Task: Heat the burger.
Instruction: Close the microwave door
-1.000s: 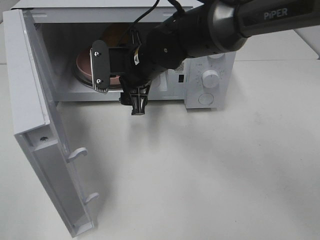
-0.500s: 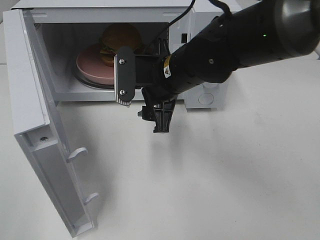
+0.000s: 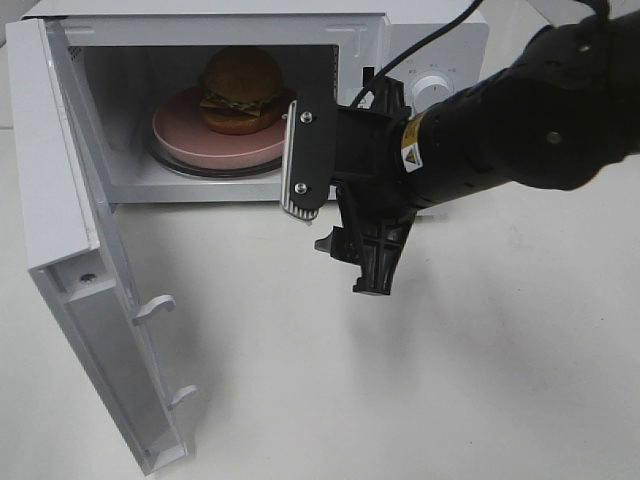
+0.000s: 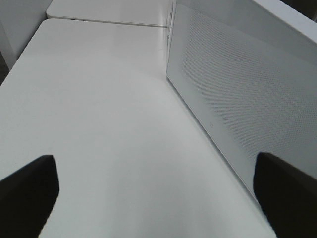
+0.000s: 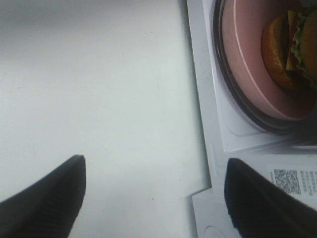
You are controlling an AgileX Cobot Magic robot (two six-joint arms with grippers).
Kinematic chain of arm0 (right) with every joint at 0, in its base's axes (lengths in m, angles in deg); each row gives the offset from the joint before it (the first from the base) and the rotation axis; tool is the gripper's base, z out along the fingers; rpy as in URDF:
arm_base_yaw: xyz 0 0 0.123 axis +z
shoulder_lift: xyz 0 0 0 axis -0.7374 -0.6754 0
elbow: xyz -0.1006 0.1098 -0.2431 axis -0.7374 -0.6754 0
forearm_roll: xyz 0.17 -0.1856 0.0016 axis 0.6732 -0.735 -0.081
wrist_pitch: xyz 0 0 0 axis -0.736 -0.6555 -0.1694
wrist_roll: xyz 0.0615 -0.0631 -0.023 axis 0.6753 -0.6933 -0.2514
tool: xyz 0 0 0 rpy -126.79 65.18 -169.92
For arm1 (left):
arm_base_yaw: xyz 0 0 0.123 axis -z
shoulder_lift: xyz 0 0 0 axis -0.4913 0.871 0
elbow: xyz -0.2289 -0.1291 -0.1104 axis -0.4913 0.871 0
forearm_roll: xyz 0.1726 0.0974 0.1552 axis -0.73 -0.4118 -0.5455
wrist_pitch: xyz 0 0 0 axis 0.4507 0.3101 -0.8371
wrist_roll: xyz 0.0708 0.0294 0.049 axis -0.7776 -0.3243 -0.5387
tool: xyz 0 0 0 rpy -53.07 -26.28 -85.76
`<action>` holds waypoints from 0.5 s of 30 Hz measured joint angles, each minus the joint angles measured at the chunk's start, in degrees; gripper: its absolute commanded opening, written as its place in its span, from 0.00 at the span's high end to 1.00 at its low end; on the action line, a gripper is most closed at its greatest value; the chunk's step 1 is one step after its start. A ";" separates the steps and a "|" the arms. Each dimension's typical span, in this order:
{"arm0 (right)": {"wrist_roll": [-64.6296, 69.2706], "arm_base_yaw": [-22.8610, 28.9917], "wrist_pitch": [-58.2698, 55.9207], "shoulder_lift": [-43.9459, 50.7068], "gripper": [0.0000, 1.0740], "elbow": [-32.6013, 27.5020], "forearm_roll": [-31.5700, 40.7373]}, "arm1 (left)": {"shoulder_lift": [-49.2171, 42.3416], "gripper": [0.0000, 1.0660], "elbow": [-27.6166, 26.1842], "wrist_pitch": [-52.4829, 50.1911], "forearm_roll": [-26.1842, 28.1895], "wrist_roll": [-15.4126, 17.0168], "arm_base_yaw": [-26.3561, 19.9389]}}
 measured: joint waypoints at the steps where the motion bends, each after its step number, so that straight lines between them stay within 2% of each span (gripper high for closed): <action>1: 1.72 0.00 -0.06 2.18 0.29 -1.72 0.00 | 0.00 0.06 0.00 0.00 0.00 0.00 0.00; 7: 9.68 0.00 -1.32 9.63 0.29 -7.68 0.00 | 0.00 0.06 0.00 0.00 0.00 0.00 0.00; 15: 16.04 0.00 -6.53 15.70 0.29 -11.12 0.00 | 0.00 0.06 0.00 0.00 0.00 0.00 0.00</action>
